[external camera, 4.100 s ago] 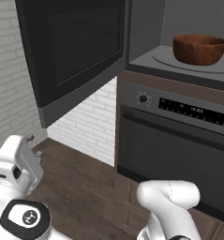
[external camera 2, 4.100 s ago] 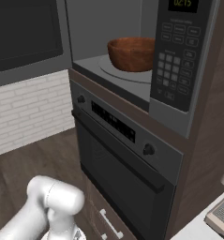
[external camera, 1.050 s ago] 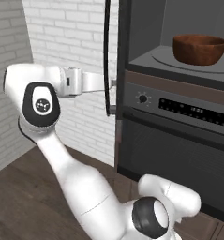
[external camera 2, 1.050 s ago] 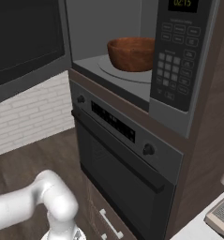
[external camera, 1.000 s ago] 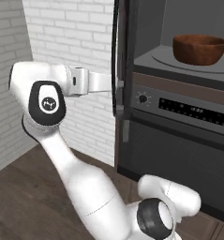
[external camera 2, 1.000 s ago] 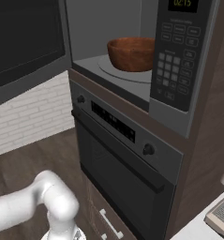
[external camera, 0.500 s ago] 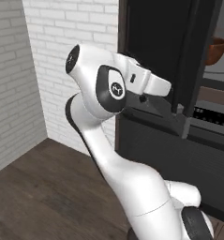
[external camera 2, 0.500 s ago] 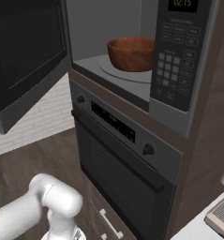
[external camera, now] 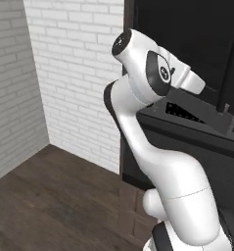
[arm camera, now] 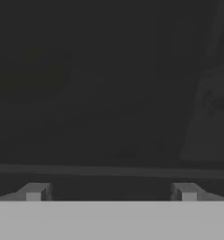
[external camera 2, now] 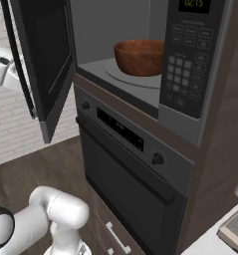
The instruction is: Pick the avocado from the sink and place it in the bowl. Then pick the bowl and place it in the microwave. Then close the microwave door and press the start button.
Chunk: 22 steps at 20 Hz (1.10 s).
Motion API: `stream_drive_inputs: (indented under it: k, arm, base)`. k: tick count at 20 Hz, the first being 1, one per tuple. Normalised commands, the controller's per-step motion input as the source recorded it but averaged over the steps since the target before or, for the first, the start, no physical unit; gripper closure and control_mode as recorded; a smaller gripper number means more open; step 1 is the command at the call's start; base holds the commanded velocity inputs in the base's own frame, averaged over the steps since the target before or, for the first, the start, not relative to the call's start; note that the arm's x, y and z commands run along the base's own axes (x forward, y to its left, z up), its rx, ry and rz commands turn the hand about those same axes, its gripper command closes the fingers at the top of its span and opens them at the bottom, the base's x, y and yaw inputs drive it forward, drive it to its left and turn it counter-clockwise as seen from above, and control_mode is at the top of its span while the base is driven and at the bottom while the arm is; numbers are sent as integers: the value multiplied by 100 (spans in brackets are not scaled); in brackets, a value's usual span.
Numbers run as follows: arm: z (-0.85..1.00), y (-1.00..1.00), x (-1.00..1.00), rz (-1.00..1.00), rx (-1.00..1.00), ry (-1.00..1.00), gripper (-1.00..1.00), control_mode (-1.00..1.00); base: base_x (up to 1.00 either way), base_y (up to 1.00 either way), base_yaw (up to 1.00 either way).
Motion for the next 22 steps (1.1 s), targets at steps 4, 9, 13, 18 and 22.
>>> stream_drive_inputs:
  k: [4,9,13,18,22]
  arm:
    - [-10,-69,51,-2,-5,-4,-100,-100]
    - [-6,-84,42,0,-8,-18,-100,-100]
    - [0,-88,33,0,-9,-21,-100,-100]
    - [0,-83,37,0,-1,-13,-100,-100]
    - [0,-82,39,0,0,-8,-100,-100]
  base:
    - [0,0,0]
    - [0,0,0]
    - [0,0,0]
    - [0,0,0]
    - [0,0,0]
